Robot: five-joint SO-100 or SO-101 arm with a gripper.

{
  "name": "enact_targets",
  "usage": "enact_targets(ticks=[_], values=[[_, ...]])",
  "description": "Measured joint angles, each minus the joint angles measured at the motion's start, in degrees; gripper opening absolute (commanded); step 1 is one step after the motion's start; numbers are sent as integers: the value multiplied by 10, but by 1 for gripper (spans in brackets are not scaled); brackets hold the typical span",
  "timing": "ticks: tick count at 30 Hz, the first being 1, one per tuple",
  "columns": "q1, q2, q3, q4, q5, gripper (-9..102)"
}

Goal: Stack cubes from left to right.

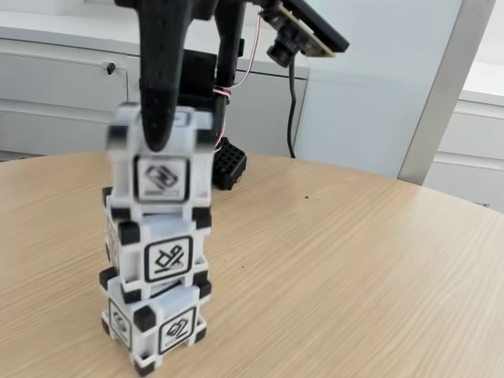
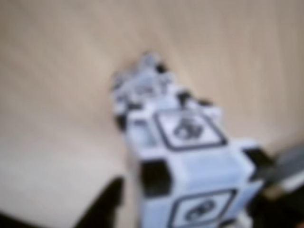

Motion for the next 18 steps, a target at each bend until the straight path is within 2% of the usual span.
enact_targets(ticks=[18], values=[[-4,1,0,6,17,30]])
